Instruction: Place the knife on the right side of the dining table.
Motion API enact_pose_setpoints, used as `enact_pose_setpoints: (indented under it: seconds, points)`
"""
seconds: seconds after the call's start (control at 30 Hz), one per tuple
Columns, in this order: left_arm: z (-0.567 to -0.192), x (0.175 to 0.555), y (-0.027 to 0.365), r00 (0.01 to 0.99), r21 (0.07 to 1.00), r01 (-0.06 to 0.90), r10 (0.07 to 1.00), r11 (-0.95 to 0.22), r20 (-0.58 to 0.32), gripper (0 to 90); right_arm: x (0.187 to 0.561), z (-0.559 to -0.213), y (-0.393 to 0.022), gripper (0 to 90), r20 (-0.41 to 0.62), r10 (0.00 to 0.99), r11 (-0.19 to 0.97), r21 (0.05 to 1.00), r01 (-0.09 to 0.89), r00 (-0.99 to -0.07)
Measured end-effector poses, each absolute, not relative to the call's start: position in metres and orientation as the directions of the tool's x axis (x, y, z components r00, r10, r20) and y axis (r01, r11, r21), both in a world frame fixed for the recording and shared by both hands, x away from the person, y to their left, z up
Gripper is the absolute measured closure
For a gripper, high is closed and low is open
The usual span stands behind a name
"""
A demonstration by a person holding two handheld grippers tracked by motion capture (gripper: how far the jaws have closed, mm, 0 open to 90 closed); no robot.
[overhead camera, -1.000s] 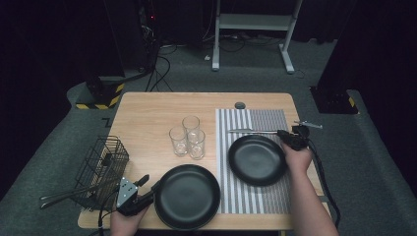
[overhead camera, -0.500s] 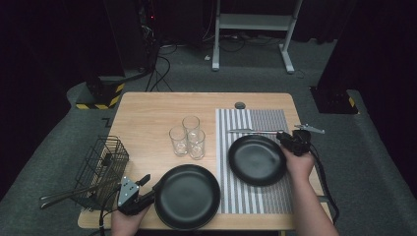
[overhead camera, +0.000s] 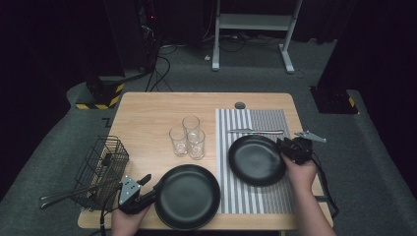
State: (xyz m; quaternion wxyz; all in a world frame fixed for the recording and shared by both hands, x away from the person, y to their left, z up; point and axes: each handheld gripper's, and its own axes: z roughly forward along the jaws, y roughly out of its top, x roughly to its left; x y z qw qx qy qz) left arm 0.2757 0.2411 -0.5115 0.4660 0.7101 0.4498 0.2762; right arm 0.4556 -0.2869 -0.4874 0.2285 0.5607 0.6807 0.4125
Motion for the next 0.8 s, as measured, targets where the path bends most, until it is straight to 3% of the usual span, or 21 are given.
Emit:
enact_pose_setpoints:
  seconds: [0.8]
  points:
    - [-0.509,0.278,0.238,0.451,0.896,0.402,0.893,-0.190,-0.013,48.1,0.404,-0.487,-0.262,56.2,0.026,0.944,0.156,0.844,0.513,-0.329]
